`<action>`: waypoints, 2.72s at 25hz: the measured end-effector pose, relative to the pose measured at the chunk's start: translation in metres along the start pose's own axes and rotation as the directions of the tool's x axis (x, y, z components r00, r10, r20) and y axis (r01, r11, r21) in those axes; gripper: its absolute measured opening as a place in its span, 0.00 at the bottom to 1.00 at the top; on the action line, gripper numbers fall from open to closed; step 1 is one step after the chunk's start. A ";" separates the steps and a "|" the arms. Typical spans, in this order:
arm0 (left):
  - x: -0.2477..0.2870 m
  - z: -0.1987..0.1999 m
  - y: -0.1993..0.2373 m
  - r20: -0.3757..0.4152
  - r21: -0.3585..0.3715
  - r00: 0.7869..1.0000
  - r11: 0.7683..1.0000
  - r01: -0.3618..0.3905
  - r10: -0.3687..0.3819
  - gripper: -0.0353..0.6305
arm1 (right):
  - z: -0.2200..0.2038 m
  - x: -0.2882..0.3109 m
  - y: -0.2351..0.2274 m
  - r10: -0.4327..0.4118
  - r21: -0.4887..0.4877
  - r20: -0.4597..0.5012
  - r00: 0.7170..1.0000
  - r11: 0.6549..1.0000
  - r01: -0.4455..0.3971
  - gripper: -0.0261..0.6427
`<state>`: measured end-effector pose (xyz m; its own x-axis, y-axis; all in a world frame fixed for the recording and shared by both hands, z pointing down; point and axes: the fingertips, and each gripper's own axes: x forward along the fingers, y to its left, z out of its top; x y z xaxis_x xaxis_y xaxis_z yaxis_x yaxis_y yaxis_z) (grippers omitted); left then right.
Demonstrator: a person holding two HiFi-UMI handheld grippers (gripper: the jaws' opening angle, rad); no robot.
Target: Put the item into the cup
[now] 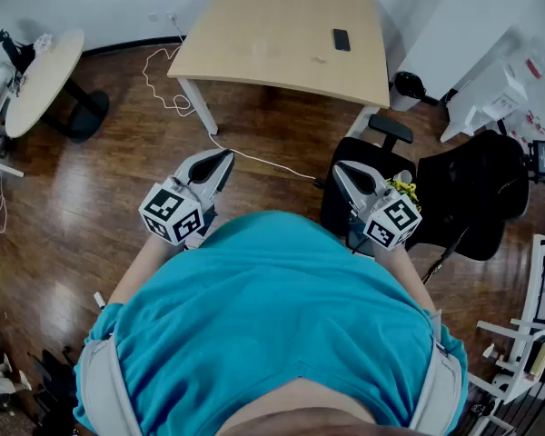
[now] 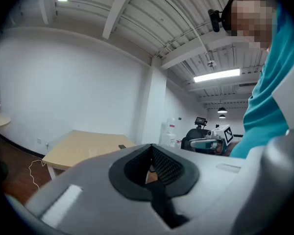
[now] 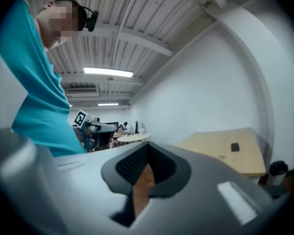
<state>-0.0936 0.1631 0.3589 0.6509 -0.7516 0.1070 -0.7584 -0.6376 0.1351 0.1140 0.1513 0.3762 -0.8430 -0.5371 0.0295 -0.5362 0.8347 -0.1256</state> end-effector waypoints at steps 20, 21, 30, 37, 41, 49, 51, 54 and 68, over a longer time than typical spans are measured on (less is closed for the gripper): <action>0.079 0.007 0.024 -0.001 0.031 0.999 0.998 0.054 -0.054 0.06 | 0.005 0.010 -0.066 -0.029 -0.028 -0.016 0.999 0.999 0.029 0.04; 0.081 0.009 0.035 0.003 0.039 0.998 0.997 0.064 -0.064 0.06 | 0.008 0.022 -0.069 -0.037 -0.037 -0.017 0.999 0.999 0.037 0.04; 0.110 0.012 0.137 -0.050 0.179 0.980 0.964 0.197 -0.191 0.06 | 0.034 0.127 -0.111 -0.131 0.008 0.026 0.991 0.991 0.131 0.04; 0.143 0.025 0.208 -0.094 0.196 0.967 0.948 0.250 -0.235 0.06 | 0.042 0.175 -0.159 -0.214 0.035 -0.018 0.977 0.976 0.215 0.04; 0.182 0.022 0.218 -0.115 0.208 0.969 0.949 0.237 -0.217 0.06 | 0.034 0.176 -0.196 -0.207 0.033 -0.045 0.977 0.977 0.209 0.04; 0.308 0.007 0.221 -0.208 0.252 0.974 0.958 0.139 -0.087 0.06 | 0.027 0.163 -0.310 -0.078 0.024 -0.015 0.997 0.997 0.078 0.04; 0.338 -0.001 0.225 -0.242 0.275 0.968 0.952 0.133 -0.065 0.06 | 0.026 0.167 -0.333 -0.034 -0.024 -0.035 0.999 0.999 0.034 0.04; 0.381 -0.018 0.222 -0.312 0.302 0.948 0.940 0.156 -0.057 0.08 | 0.020 0.171 -0.364 -0.006 -0.038 -0.039 0.999 0.999 0.004 0.04; 0.522 -0.156 0.219 -0.639 0.341 0.762 0.851 0.400 -0.103 0.21 | -0.027 0.178 -0.412 -0.075 0.011 -0.075 0.994 0.997 0.076 0.04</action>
<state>0.0854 -0.3423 0.5982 0.5953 -0.3996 0.6971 -0.3963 -0.9007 -0.1778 0.1838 -0.2851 0.4601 -0.8011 -0.5878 0.1132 -0.5985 0.7899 -0.1338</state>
